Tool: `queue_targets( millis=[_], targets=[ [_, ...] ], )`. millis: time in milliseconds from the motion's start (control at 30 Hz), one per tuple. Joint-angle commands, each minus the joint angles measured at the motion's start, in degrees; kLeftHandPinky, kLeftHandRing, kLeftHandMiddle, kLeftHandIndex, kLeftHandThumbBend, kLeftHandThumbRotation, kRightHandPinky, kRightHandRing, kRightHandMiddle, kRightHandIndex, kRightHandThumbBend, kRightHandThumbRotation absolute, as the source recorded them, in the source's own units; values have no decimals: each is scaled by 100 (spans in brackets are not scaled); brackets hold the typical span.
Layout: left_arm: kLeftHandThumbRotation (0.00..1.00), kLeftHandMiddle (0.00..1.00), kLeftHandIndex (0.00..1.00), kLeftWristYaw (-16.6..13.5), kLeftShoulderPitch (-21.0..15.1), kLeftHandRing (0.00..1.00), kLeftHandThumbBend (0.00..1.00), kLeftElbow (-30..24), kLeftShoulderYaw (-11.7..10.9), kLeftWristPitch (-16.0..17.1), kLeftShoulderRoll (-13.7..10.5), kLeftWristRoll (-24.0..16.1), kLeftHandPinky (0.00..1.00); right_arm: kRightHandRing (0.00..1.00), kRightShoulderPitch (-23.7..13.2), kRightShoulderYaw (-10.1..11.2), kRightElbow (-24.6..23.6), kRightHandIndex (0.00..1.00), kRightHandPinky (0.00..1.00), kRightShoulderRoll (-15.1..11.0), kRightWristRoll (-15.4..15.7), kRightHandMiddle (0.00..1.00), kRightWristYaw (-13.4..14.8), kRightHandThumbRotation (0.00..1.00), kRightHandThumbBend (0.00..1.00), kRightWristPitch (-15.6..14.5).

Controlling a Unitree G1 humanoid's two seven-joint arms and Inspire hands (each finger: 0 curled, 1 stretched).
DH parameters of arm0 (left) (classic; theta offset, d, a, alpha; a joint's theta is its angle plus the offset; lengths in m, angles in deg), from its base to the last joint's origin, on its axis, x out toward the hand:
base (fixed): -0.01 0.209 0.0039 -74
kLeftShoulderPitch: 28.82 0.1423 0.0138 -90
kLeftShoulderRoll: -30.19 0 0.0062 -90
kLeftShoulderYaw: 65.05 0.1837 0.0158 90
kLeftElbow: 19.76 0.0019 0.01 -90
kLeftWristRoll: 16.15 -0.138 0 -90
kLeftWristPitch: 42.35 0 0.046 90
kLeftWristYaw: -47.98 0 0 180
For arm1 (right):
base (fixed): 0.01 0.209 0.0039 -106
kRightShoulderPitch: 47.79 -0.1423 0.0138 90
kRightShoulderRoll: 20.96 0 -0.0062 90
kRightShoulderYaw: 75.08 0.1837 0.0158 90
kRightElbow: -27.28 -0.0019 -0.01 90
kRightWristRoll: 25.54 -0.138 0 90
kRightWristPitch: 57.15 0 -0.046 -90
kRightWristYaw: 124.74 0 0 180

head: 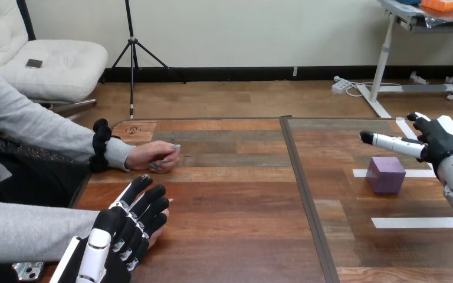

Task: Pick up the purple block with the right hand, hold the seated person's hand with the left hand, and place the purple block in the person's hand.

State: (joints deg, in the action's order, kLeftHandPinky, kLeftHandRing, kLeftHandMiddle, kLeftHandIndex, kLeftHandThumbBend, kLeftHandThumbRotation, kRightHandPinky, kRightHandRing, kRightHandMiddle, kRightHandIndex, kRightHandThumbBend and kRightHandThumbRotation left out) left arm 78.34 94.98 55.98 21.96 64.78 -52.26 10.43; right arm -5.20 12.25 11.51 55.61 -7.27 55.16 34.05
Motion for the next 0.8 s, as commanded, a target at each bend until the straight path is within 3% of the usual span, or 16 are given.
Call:
queue_targets(
  millis=[0, 433, 767],
  targets=[
    [94, 90, 91, -4, -214, 91, 51, -277, -42, 71, 21, 66, 93, 95, -535, -108, -11, 96, 78, 51, 78, 97, 194, 47, 100, -46],
    [94, 90, 91, 21, -225, 91, 50, -307, -62, 30, -34, 89, 93, 90, -493, -212, 18, 96, 65, 83, 81, 95, 193, 39, 100, -122],
    [95, 89, 90, 30, -251, 91, 50, -322, -64, 19, -52, 79, 94, 93, -432, -295, 36, 96, 70, 95, 122, 98, 118, 33, 100, -70]
  ],
)
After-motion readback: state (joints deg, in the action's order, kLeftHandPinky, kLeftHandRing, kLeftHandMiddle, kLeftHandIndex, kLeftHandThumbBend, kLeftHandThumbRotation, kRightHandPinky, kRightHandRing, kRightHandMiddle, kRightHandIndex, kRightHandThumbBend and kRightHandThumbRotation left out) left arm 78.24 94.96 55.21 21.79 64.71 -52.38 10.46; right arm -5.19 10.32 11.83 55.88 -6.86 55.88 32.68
